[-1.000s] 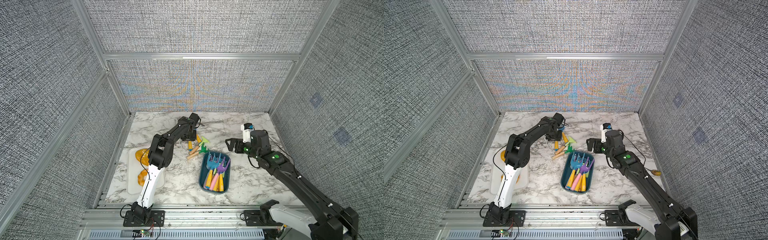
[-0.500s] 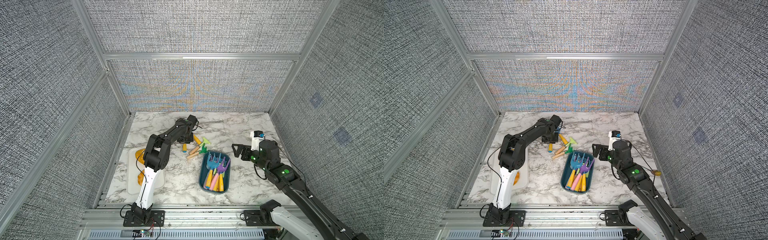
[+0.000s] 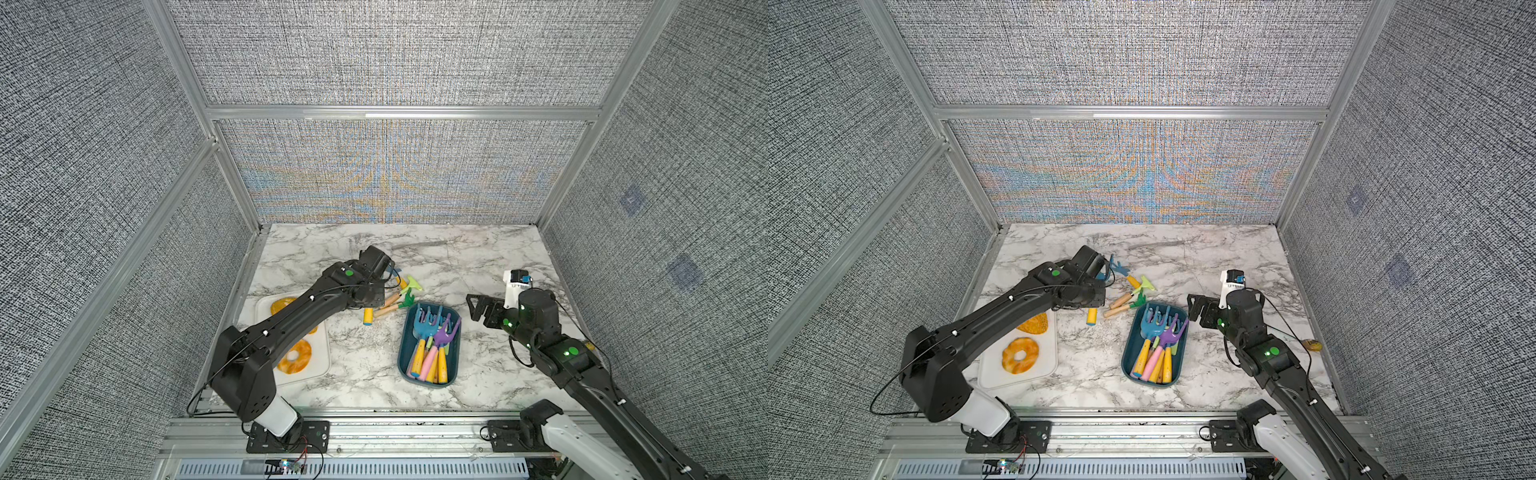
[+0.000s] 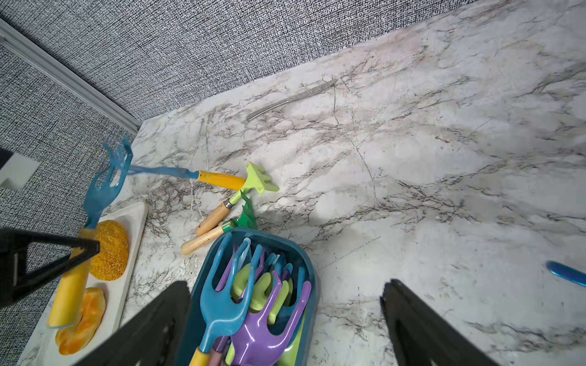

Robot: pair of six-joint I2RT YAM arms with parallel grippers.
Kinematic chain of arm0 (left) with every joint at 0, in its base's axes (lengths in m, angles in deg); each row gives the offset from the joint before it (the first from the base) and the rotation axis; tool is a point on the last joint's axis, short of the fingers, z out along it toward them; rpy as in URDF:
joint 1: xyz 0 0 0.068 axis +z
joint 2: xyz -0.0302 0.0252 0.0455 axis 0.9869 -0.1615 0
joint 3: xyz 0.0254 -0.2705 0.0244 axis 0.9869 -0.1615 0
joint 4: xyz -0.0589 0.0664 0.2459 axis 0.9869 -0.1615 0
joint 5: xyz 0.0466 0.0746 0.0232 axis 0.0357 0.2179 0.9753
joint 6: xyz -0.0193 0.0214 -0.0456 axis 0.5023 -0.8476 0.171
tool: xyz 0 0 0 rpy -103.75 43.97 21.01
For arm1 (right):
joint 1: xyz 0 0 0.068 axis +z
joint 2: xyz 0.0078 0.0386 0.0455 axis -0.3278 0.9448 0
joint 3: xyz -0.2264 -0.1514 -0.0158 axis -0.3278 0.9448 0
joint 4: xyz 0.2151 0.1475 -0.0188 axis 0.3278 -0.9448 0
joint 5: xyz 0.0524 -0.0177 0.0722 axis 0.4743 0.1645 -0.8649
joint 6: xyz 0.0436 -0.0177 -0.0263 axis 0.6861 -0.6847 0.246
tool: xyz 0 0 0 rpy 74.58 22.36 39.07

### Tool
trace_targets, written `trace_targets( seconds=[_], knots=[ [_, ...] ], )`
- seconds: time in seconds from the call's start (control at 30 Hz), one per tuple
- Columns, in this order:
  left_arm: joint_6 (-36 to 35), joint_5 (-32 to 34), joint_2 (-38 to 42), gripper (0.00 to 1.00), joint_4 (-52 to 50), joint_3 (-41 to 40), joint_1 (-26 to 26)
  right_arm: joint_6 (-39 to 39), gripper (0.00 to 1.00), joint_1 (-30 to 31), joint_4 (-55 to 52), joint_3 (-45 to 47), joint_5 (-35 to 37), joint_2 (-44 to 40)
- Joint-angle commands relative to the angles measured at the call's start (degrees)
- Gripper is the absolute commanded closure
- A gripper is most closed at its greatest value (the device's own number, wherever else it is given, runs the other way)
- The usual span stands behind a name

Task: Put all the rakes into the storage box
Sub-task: Pick up the rake at the center of the board, then place the rake in the storage box.

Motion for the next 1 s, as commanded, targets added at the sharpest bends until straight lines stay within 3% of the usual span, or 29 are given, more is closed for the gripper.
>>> trace_targets(
  seconds=[0.0,0.2,0.3,0.37,0.5,0.7,0.83,0.97],
  knots=[
    [3.84,4.89,4.29,1.00,-1.28,-3.55,-0.03,-0.12,0.01,0.02,1.71,0.38,-1.83,0.18],
    [5.54,4.17,12.14,1.00,-3.70,-8.62,-0.12,-4.51,0.01,0.02,5.25,1.09,-17.47,2.73],
    [6.13,-1.97,16.52,1.00,-1.29,-11.49,-0.73,-5.79,0.03,-0.10,9.54,2.05,-31.34,4.75],
    [7.14,-6.08,19.46,1.00,2.29,-13.42,-2.75,-5.49,0.03,-0.03,10.19,1.74,-34.66,6.21],
    [11.11,-7.04,22.78,1.00,5.65,-15.57,-8.74,-5.15,0.03,-0.29,11.45,1.81,-39.49,8.07],
    [17.52,-3.01,23.31,1.00,10.65,-18.53,-20.10,-1.85,0.03,-2.55,8.81,1.36,-34.63,6.88],
    [19.62,0.92,19.90,1.00,14.14,-17.74,-26.86,-0.20,0.03,-5.28,5.39,1.30,-28.18,4.01],
    [19.63,3.79,14.12,1.00,15.89,-14.23,-30.64,0.26,0.03,-6.79,3.70,1.89,-26.92,1.44]
  ],
)
